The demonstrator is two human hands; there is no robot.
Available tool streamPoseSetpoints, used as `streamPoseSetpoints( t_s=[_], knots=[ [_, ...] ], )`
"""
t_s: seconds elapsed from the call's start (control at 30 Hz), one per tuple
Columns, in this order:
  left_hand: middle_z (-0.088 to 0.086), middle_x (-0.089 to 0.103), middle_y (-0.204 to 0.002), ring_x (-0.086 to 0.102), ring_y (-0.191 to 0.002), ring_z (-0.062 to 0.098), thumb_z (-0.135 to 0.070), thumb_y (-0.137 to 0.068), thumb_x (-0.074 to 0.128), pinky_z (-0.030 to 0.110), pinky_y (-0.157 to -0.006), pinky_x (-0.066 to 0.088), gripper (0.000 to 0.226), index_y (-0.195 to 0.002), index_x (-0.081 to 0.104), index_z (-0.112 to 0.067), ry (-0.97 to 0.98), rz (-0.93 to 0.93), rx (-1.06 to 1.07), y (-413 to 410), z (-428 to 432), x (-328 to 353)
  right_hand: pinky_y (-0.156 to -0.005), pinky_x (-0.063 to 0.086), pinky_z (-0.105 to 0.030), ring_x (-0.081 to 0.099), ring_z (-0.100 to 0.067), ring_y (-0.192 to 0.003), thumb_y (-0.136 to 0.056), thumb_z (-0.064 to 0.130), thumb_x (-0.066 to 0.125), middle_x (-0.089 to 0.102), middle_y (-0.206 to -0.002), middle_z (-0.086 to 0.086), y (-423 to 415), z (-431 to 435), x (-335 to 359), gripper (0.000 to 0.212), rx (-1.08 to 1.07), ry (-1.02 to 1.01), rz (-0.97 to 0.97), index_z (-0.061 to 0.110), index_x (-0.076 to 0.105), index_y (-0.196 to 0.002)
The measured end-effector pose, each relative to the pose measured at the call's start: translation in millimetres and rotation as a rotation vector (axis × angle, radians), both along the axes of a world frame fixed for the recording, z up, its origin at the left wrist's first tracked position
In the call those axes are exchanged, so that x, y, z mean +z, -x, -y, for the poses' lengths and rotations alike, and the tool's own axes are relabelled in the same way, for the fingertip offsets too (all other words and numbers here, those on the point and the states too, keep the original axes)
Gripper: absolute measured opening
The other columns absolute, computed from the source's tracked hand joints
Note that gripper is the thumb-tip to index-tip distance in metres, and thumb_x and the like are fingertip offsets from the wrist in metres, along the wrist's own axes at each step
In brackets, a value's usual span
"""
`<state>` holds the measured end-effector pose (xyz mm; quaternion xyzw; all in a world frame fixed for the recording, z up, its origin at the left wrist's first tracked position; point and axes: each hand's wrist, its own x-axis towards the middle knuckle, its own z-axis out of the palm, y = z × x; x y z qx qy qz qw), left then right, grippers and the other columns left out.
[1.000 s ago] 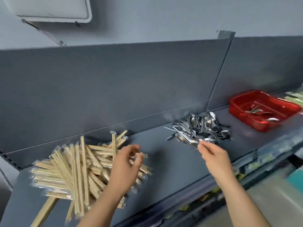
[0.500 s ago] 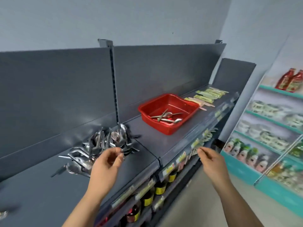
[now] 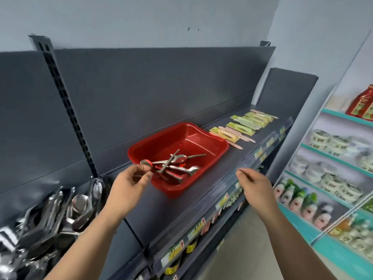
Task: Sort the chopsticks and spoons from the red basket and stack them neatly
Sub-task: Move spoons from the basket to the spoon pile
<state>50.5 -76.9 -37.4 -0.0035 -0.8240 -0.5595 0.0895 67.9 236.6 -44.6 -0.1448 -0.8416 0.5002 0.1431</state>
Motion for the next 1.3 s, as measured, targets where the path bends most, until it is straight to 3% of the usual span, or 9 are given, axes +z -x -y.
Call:
streamPoseSetpoints(
  t_s=[0.1, 0.17, 0.33, 0.53, 0.77, 0.9, 1.03, 1.13, 1.3],
  knots=[
    [-0.001, 0.071, -0.088, 0.064, -0.07, 0.003, -0.015, -0.091, 0.064, 0.009, -0.065, 0.047, 0.009, -0.1, 0.067, -0.015, 0.039, -0.001, 0.015, 50, -17, -1, -0.068, 0.04, -0.012, 0.055, 0.006, -0.079, -0.097, 0.028, 0.056, 0.064, -0.095, 0.01, 54, -8, 4, 0.028, 0.045, 0.009, -0.009, 0.016, 0.066, -0.121],
    [-0.001, 0.07, -0.087, 0.063, -0.063, 0.006, -0.017, -0.09, 0.066, 0.02, -0.064, 0.052, 0.01, -0.1, 0.066, -0.018, 0.125, 0.041, 0.03, 81, -27, -5, -0.064, 0.04, -0.004, 0.054, 0.011, -0.083, -0.097, 0.027, 0.057, 0.063, -0.096, 0.016, 86, -10, 7, 0.027, 0.084, 0.004, 0.003, 0.017, 0.066, -0.12],
    [0.002, 0.069, -0.102, 0.064, -0.093, 0.021, -0.024, -0.082, 0.073, 0.031, -0.083, 0.049, 0.036, -0.115, 0.065, -0.013, 0.449, 0.198, -0.039, 151, -49, -31, -0.072, 0.039, -0.002, 0.059, 0.005, -0.094, -0.095, 0.023, 0.058, 0.066, -0.106, 0.011, 155, -9, 10, 0.022, 0.229, -0.05, 0.016, 0.02, 0.07, -0.114],
    [-0.006, 0.067, -0.092, 0.064, -0.093, 0.017, -0.025, -0.077, 0.071, 0.025, -0.063, 0.037, 0.02, -0.096, 0.066, -0.025, 0.781, 0.382, -0.069, 189, -61, -51, -0.08, 0.046, -0.007, 0.062, 0.007, -0.091, -0.091, 0.021, 0.063, 0.068, -0.095, 0.018, 220, -2, -2, 0.018, 0.471, -0.109, 0.058, 0.021, 0.073, -0.106],
    [-0.012, 0.061, -0.068, 0.056, -0.062, 0.005, -0.029, -0.071, 0.082, 0.016, -0.054, 0.038, 0.018, -0.073, 0.065, -0.026, 0.501, 0.326, 0.13, 187, -55, -52, -0.078, 0.044, -0.004, 0.065, -0.004, -0.098, -0.087, 0.015, 0.07, 0.072, -0.106, 0.005, 284, 19, -30, 0.023, 0.858, -0.257, 0.243, 0.014, 0.072, -0.11],
    [-0.002, 0.063, -0.06, 0.054, -0.046, 0.008, -0.024, -0.078, 0.079, 0.022, -0.05, 0.047, 0.016, -0.074, 0.066, -0.015, 0.232, 0.211, 0.386, 171, -58, -36, -0.087, 0.054, -0.024, 0.067, -0.012, -0.098, -0.078, 0.02, 0.08, 0.071, -0.11, -0.003, 304, 42, -41, 0.039, 1.031, -0.356, 0.429, 0.013, 0.069, -0.115],
    [-0.004, 0.053, -0.049, 0.045, -0.04, 0.007, -0.021, -0.091, 0.066, 0.021, -0.042, 0.042, 0.022, -0.074, 0.065, -0.008, 0.088, 0.204, 0.58, 158, -63, -22, -0.082, 0.055, -0.032, 0.068, -0.014, -0.088, -0.067, 0.037, 0.086, 0.072, -0.099, 0.004, 315, 58, -47, 0.045, 1.15, -0.685, 0.437, 0.021, 0.07, -0.106],
    [-0.012, 0.058, -0.044, 0.044, -0.033, 0.001, -0.02, -0.096, 0.057, 0.01, -0.037, 0.031, 0.024, -0.075, 0.066, -0.011, 0.083, 0.179, 0.69, 151, -68, -14, -0.067, 0.052, -0.027, 0.068, -0.012, -0.075, -0.068, 0.035, 0.086, 0.071, -0.08, 0.007, 322, 61, -52, 0.025, 1.217, -0.711, 0.433, 0.021, 0.075, -0.086],
    [-0.005, 0.049, -0.042, 0.043, -0.037, 0.004, -0.035, -0.091, 0.062, 0.018, -0.045, 0.031, 0.039, -0.066, 0.053, -0.006, 0.275, 0.284, 0.74, 151, -71, -23, -0.052, 0.038, -0.023, 0.055, -0.01, -0.055, -0.075, 0.038, 0.08, 0.057, -0.056, 0.01, 325, 59, -55, 0.023, 1.258, -0.765, 0.423, 0.023, 0.065, -0.065]
  ],
)
